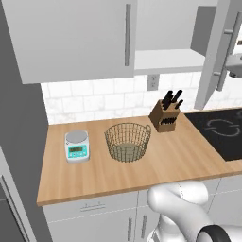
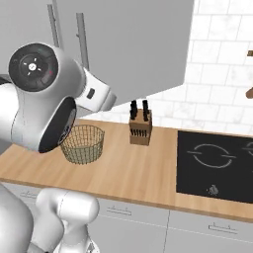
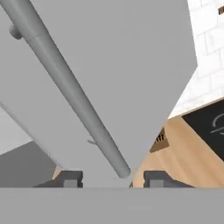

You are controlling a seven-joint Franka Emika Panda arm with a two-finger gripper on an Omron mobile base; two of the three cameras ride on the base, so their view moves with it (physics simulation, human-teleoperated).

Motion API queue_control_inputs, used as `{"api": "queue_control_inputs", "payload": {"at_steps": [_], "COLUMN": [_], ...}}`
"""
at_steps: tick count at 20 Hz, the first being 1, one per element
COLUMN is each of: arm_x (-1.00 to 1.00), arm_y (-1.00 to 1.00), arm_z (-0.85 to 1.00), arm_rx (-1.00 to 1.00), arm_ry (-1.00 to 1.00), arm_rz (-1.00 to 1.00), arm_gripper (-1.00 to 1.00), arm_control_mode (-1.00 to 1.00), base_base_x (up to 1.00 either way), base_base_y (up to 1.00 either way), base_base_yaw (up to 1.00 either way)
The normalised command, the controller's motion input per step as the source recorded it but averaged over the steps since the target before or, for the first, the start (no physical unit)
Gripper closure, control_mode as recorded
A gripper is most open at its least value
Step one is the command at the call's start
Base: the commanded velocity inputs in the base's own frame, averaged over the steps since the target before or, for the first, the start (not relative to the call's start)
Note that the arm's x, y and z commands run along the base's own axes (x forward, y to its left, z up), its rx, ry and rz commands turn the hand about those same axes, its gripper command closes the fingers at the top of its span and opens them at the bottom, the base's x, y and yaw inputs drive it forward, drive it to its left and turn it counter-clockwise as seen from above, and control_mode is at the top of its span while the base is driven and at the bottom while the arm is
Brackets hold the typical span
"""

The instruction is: Open the cabinet, pick up the bread from the cabinet and place it in the basket. Then move the basket to the dining counter.

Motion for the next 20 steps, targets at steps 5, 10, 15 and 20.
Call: {"api": "queue_control_inputs", "payload": {"at_steps": [5,10,15,20], "arm_x": [-0.59,0.37,0.92,0.88], "arm_y": [0.07,0.93,0.75,0.17], "arm_z": [-0.24,-0.25,-0.33,-0.37], "arm_rx": [0.1,0.11,0.09,0.04], "arm_ry": [0.31,0.14,0.0,0.0], "arm_rz": [-0.26,-0.25,-0.22,-0.43], "arm_gripper": [-1.0,-1.0,-1.0,-1.0], "arm_control_mode": [-1.0,-1.0,-1.0,-1.0], "base_base_x": [0.0,0.0,0.0,0.0], "base_base_y": [0.0,0.0,0.0,0.0], "base_base_yaw": [0.0,0.0,0.0,0.0]}}
